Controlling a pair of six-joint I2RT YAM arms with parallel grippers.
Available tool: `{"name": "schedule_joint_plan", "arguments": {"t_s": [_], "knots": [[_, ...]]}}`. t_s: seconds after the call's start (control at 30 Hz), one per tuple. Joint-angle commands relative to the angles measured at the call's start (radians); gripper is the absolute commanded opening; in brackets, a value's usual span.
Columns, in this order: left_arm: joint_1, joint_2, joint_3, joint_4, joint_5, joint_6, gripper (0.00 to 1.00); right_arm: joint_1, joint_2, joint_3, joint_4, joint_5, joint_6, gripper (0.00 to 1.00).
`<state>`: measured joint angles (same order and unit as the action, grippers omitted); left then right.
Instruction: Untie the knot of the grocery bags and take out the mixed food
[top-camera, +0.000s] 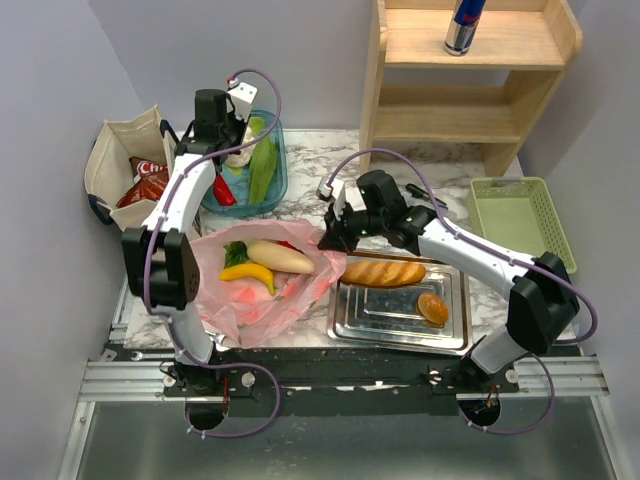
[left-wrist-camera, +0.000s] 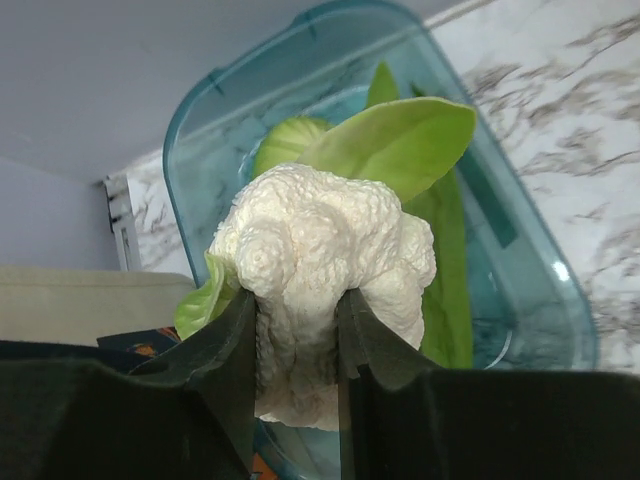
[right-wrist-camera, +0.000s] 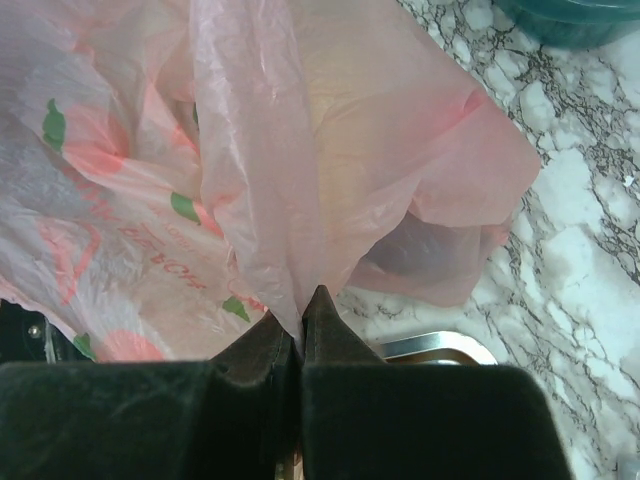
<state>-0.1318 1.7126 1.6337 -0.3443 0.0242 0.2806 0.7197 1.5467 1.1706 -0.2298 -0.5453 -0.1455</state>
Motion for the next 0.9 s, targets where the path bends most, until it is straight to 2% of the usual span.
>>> {"name": "schedule_joint_plan", "arguments": {"t_s": [0.0, 0.07, 0.2, 0.27, 0.4, 0.5, 0.6, 0.8, 0.87], "knots": [[0.054, 0.177, 0.183, -0.063, -0.069, 0.002, 0.0, -0.003, 0.056, 0.044, -0.024, -0.026, -0.038, 0.01], [0.061, 0.235, 0.231, -0.092, -0.046, 0.014, 0.08, -0.004, 0.062, 0.049, -0.028, -0.014, -0.053, 0.01], [0.063, 0.325, 0.341, -0.184, -0.065, 0.002, 0.38, -0.003, 0.056, 0.05, -0.048, -0.012, -0.086, 0.01], [0.066, 0.358, 0.398, -0.244, -0.055, -0.009, 0.58, -0.004, 0.045, 0.04, -0.049, -0.015, -0.079, 0.01], [0.069, 0.353, 0.489, -0.333, 0.001, 0.027, 0.79, -0.003, 0.035, 0.032, -0.055, -0.014, -0.089, 0.01], [0.069, 0.269, 0.465, -0.358, 0.066, 0.009, 0.85, -0.005, 0.036, 0.033, -0.051, -0.022, -0.091, 0.01], [0.069, 0.116, 0.319, -0.298, 0.114, 0.002, 0.98, -0.005, 0.056, 0.051, -0.052, -0.04, -0.088, 0.01], [0.077, -0.068, 0.108, -0.281, 0.107, 0.024, 0.98, -0.009, 0.113, 0.105, -0.054, -0.083, -0.075, 0.01], [0.091, -0.12, 0.067, -0.287, 0.158, 0.024, 0.99, -0.011, 0.123, 0.12, -0.053, -0.089, -0.07, 0.01]]}}
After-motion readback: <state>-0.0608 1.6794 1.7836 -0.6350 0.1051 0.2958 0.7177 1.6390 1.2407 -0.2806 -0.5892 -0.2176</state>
